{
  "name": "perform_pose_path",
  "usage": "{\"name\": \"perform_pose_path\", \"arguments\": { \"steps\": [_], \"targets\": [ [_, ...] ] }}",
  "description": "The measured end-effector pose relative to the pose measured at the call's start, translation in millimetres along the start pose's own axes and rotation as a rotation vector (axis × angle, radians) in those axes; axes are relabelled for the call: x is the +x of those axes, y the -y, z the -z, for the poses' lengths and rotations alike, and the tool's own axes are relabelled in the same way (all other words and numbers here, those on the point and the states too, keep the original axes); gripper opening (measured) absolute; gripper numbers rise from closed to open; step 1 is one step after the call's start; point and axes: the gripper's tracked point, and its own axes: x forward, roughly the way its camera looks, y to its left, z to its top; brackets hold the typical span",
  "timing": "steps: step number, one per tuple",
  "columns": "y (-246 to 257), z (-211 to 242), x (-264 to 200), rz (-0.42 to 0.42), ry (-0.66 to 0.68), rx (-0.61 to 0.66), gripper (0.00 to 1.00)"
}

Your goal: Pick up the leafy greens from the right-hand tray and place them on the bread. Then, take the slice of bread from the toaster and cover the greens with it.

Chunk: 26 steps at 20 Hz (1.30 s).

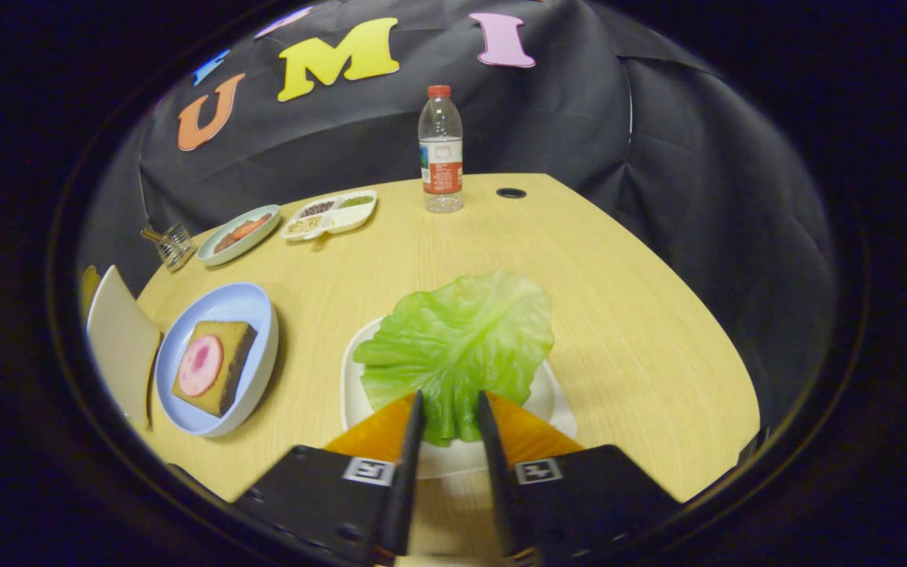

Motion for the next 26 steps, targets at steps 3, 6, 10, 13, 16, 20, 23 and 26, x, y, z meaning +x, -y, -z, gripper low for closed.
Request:
{"name": "perform_pose_path", "arguments": {
  "steps": [3, 6, 10, 13, 16, 20, 23, 26],
  "targets": [
    [0, -1, -1, 0.004, 0.008, 0.021, 0.24],
    [-1, -3, -7, 0.013, 0.004, 0.038, 0.01],
    [-12, -15, -31, 0.001, 0.056, 0.024, 0.0],
    [-27, -27, -51, -0.028, 0.085, 0.037, 0.01],
    [-49, -45, -72, -0.05, 0.135, 0.024, 0.0],
    [-90, -63, -91, -0.089, 0.174, 0.002, 0.0],
    [-126, -65, -97, -0.134, 0.19, -0.022, 0.0],
    [-165, -65, -103, -0.192, 0.206, -0.048, 0.01]
  ]
}}
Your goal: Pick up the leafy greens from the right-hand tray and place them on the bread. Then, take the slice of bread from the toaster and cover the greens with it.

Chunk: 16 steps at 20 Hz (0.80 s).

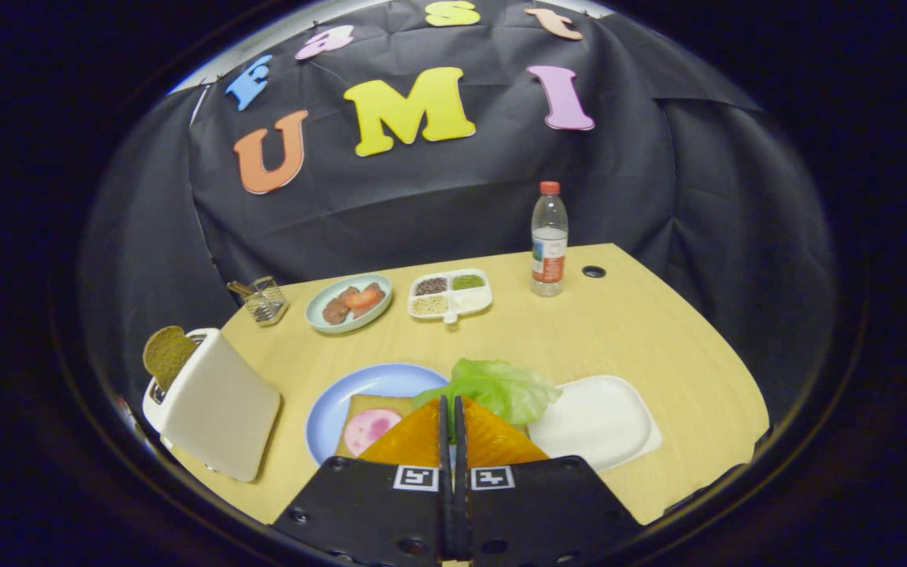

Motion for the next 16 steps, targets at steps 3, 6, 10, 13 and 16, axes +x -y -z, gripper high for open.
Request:
{"name": "perform_pose_path", "arguments": {
  "steps": [3, 6, 10, 13, 16],
  "targets": [
    [-42, -1, 5, -0.076, 0.022, -0.007, 0.0],
    [-70, 15, 21, -0.119, -0.011, 0.0, 0.0],
    [-87, 57, 43, -0.121, -0.109, 0.0, 0.0],
    [-82, 74, 49, -0.087, -0.143, 0.0, 0.0],
    [-76, 86, 49, -0.07, -0.176, -0.001, 0.01]
  ]
}}
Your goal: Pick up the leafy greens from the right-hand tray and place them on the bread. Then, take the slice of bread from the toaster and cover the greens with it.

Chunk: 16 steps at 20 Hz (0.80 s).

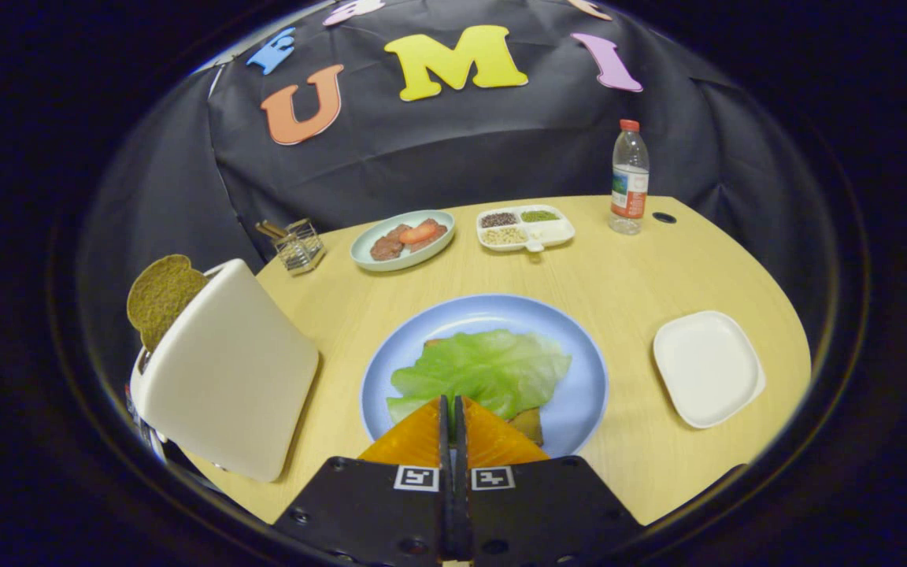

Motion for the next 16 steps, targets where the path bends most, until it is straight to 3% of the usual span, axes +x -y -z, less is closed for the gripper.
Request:
{"name": "perform_pose_path", "arguments": {
  "steps": [2, 5, 6, 10, 12, 14, 16],
  "targets": [
    [1, 0, 0, 0.0, 0.007, 0.0, 0.01],
    [-1, -5, -9, -0.006, 0.037, 0.002, 0.12],
    [-1, -11, -15, -0.004, 0.057, -0.002, 0.26],
    [-6, -35, -47, 0.022, 0.16, -0.037, 0.57],
    [-13, -49, -66, 0.042, 0.216, -0.057, 0.81],
    [-27, -63, -87, 0.048, 0.277, -0.075, 0.92],
    [-47, -75, -106, 0.045, 0.335, -0.106, 0.96]
  ]
}}
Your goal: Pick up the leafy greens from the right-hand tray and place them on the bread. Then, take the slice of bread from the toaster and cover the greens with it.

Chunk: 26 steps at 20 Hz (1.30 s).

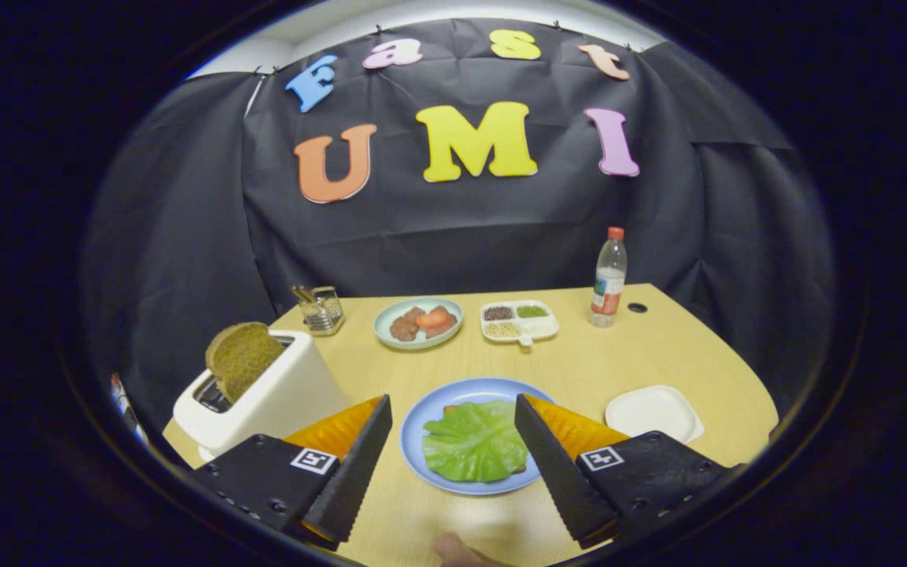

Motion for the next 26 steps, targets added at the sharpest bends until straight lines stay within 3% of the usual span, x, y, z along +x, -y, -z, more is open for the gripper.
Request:
{"name": "perform_pose_path", "arguments": {
  "steps": [6, 11, 19, 23, 26],
  "targets": [
    [-82, -40, -32, -0.091, 0.088, -0.011, 0.96],
    [-153, -51, -17, -0.138, 0.073, -0.035, 0.96],
    [-190, -9, 56, 0.002, -0.09, -0.066, 0.95],
    [-191, -1, 66, 0.049, -0.121, -0.082, 0.75],
    [-194, 5, 68, 0.061, -0.14, -0.102, 0.49]
  ]
}}
